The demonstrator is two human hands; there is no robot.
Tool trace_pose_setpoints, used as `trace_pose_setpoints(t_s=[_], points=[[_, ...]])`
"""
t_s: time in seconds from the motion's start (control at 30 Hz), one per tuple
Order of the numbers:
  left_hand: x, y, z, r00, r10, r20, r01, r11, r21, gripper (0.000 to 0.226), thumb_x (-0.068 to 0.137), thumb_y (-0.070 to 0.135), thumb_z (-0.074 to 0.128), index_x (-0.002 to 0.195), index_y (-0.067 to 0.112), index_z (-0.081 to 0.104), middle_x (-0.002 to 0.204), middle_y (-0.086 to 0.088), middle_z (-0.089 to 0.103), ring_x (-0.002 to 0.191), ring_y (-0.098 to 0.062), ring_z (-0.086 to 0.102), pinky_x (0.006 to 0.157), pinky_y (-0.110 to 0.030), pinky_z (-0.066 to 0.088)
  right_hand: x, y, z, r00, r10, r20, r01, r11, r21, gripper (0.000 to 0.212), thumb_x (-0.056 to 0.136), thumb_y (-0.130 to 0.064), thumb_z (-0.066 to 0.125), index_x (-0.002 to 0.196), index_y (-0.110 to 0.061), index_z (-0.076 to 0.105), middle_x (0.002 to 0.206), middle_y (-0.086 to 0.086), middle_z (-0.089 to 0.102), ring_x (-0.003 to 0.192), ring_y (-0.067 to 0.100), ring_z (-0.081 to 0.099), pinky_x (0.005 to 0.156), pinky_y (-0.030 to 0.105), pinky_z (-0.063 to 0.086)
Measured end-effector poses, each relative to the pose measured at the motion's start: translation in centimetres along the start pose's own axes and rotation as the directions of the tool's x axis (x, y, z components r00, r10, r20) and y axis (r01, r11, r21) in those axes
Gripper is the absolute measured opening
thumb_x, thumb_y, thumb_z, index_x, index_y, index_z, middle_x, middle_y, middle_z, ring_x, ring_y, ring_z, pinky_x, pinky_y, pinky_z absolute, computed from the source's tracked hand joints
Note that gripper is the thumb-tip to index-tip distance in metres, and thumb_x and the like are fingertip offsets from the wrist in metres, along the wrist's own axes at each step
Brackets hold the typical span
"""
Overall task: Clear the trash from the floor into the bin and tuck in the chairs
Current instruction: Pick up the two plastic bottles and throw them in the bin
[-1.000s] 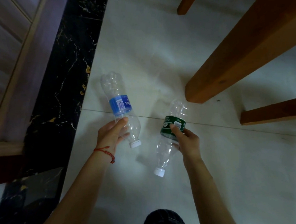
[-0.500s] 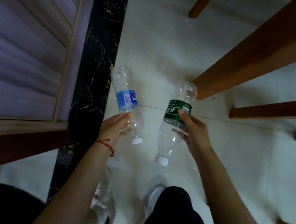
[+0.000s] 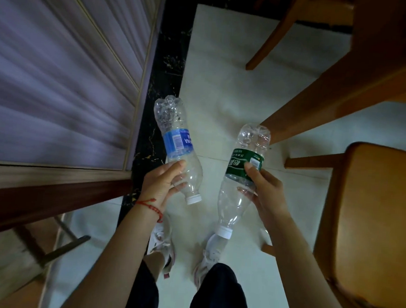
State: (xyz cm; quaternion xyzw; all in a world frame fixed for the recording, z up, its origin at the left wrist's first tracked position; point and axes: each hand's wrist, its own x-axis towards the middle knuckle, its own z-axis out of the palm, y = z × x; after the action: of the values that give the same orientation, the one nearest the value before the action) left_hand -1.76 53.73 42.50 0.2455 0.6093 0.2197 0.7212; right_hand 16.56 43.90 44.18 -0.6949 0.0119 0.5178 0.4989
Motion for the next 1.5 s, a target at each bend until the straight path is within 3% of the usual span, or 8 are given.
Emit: trace_pose_setpoints(t_s=[0.17, 0.47, 0.63, 0.8, 1.1, 1.23, 1.37, 1.5], points=[[-6.7, 6.2, 1.3, 0.998, 0.027, 0.052, -0.029, 0.999, 0.027, 0.030, 0.078, 0.023, 0.065, 0.104, 0.008, 0.062, 0.084, -0.004, 0.064, 0.080, -0.014, 0.062, 0.063, -0.021, 0.056, -6.3, -6.1, 0.3, 0.999, 0.035, 0.012, -0.035, 0.997, 0.073, 0.020, 0.078, -0.028, 0.067, 0.091, -0.013, 0.065, 0.086, 0.004, 0.074, 0.087, 0.020, 0.069, 0.077, 0.035, 0.055], [-15.6, 14.2, 1.7, 0.993, 0.075, 0.091, -0.079, 0.996, 0.039, 0.012, 0.077, 0.019, 0.067, 0.087, 0.014, 0.065, 0.083, -0.007, 0.066, 0.077, -0.017, 0.064, 0.074, -0.032, 0.054, -15.6, -13.9, 2.5, 0.999, -0.030, 0.045, 0.025, 0.994, 0.103, 0.042, 0.059, -0.039, 0.072, 0.091, -0.014, 0.064, 0.091, 0.007, 0.073, 0.088, 0.021, 0.069, 0.072, 0.031, 0.054], [-19.2, 17.2, 0.9, 0.985, 0.097, 0.142, -0.101, 0.995, 0.023, 0.008, 0.076, 0.020, 0.067, 0.083, 0.018, 0.067, 0.080, -0.005, 0.065, 0.075, -0.015, 0.062, 0.073, -0.032, 0.054, -19.8, -16.3, 3.8, 0.993, -0.110, 0.042, 0.106, 0.991, 0.076, 0.028, 0.066, -0.035, 0.073, 0.085, -0.015, 0.067, 0.085, 0.004, 0.074, 0.088, 0.023, 0.069, 0.081, 0.038, 0.055], [-21.0, 18.8, 0.0, 0.989, 0.093, 0.119, -0.098, 0.994, 0.041, 0.022, 0.079, 0.020, 0.066, 0.098, 0.011, 0.063, 0.094, -0.009, 0.065, 0.090, -0.021, 0.062, 0.071, -0.031, 0.053, -22.2, -17.4, 4.2, 0.988, -0.152, 0.029, 0.150, 0.987, 0.063, 0.020, 0.073, -0.031, 0.071, 0.086, -0.017, 0.066, 0.088, 0.005, 0.073, 0.088, 0.024, 0.069, 0.086, 0.042, 0.054], [-23.9, 17.2, 0.2, 0.994, 0.104, 0.042, -0.105, 0.994, 0.027, 0.012, 0.078, 0.020, 0.067, 0.089, 0.015, 0.064, 0.095, -0.010, 0.065, 0.091, -0.023, 0.062, 0.075, -0.033, 0.054, -22.9, -18.1, 2.9, 0.986, -0.128, 0.111, 0.127, 0.992, 0.012, 0.036, 0.061, -0.037, 0.072, 0.089, -0.015, 0.063, 0.096, 0.011, 0.070, 0.090, 0.026, 0.067, 0.087, 0.044, 0.052], [-25.4, 14.7, 0.0, 0.992, 0.108, -0.071, -0.112, 0.992, -0.051, 0.020, 0.076, 0.022, 0.069, 0.094, 0.014, 0.065, 0.094, -0.009, 0.066, 0.090, -0.022, 0.063, 0.070, -0.031, 0.056, -22.4, -18.2, 1.7, 0.976, -0.113, 0.187, 0.124, 0.991, -0.049, 0.026, 0.069, -0.033, 0.073, 0.087, -0.016, 0.066, 0.095, 0.010, 0.071, 0.091, 0.026, 0.067, 0.086, 0.044, 0.053], [-26.9, 11.3, -0.5, 0.982, 0.063, -0.180, -0.090, 0.985, -0.147, 0.037, 0.076, 0.021, 0.070, 0.109, 0.006, 0.061, 0.102, -0.011, 0.065, 0.096, -0.025, 0.062, 0.082, -0.039, 0.053, -22.2, -17.7, 1.0, 0.961, -0.091, 0.261, 0.130, 0.982, -0.137, 0.049, 0.056, -0.042, 0.074, 0.095, -0.014, 0.065, 0.093, 0.006, 0.072, 0.085, 0.021, 0.069, 0.073, 0.034, 0.055], [-29.0, 8.0, -1.5, 0.972, 0.017, -0.235, -0.065, 0.979, -0.195, 0.034, 0.078, 0.020, 0.068, 0.107, 0.005, 0.060, 0.102, -0.015, 0.066, 0.095, -0.027, 0.063, 0.086, -0.039, 0.053, -22.4, -15.9, 0.7, 0.951, -0.040, 0.305, 0.103, 0.976, -0.194, 0.033, 0.065, -0.036, 0.073, 0.091, -0.018, 0.063, 0.092, 0.003, 0.071, 0.082, 0.017, 0.070, 0.066, 0.028, 0.053]])
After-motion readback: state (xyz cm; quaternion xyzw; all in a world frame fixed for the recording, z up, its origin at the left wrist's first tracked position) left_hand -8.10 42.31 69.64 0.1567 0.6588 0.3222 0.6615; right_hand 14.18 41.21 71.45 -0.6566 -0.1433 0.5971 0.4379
